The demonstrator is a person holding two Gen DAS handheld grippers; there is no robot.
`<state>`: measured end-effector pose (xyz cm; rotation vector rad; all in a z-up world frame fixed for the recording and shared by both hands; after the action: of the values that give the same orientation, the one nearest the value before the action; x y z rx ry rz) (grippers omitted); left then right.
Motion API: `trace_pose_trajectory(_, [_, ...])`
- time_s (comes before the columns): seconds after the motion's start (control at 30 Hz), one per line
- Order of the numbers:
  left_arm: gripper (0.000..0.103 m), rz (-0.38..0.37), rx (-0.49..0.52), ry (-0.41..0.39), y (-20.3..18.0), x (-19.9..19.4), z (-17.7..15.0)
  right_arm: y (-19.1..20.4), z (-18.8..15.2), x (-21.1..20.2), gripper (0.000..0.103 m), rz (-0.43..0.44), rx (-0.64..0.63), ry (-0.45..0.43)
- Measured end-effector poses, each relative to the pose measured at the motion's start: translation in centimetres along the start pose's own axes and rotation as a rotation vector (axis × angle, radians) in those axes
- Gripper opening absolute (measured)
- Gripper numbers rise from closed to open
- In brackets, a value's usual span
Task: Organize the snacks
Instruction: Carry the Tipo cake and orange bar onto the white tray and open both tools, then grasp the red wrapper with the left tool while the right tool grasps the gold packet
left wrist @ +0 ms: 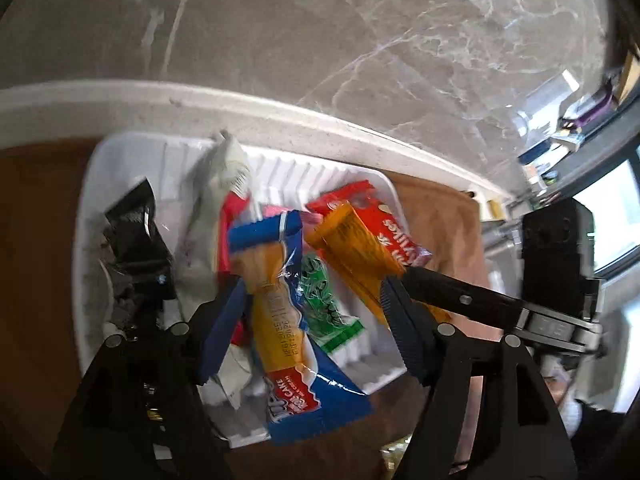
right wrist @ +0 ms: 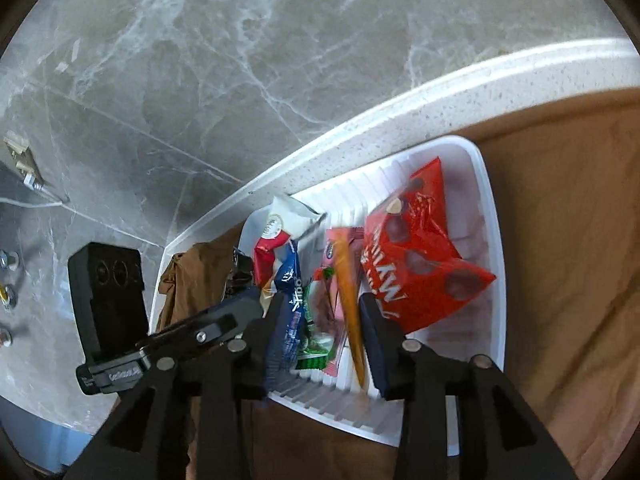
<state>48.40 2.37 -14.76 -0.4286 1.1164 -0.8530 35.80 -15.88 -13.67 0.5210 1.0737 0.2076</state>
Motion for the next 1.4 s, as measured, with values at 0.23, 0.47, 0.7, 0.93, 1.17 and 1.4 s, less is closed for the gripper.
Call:
trace_pose_trajectory(0.23, [0.069,0.028,0.05,-0.066,-2.6,-2.4,-0.4,1.8,-0.9,-3.9,0.051,-0.019,-0.062,-0.092])
trace_pose_trajectory(0.47, [0.069,0.038,0.08,-0.061,-4.7,-7.1,-5.5,2.2,-7.6,-7.7,0.054,-0.078,-0.149,-0.065])
trace_pose_trajectory(0.7, [0.069,0.145,0.045,0.093,-3.6,-9.2,-15.6,-0.3,-17.1,-7.6,0.054,-0.208,-0.193,0.083])
trace_pose_trajectory(0.93, [0.069,0.229,-0.035,0.17,-1.4,-10.4,-23.8,-0.7,-21.2,-5.8,0.054,-0.243,-0.192,0.142])
trace_pose_trajectory(1.17, [0.069,0.238,-0.078,0.167,-0.9,-11.6,-27.7,0.5,-22.1,-4.9,0.056,-0.271,-0.218,0.142])
trace_pose_trajectory(1.4, [0.069,0.244,-0.117,0.172,0.1,-11.0,-28.0,0.7,-22.2,-4.2,0.059,-0.294,-0.225,0.137])
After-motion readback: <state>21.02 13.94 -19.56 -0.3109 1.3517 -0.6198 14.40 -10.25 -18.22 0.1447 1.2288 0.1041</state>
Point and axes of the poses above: each gripper's, at about its wrist camera, not at the fingertips, and x roughly the way its jaws point, y to its left, z to its top, the point moved 6 cm from there along x, roughly the way its jaws point, and after that the axes turned 14 degrees about -z, right-handed, at the moved point
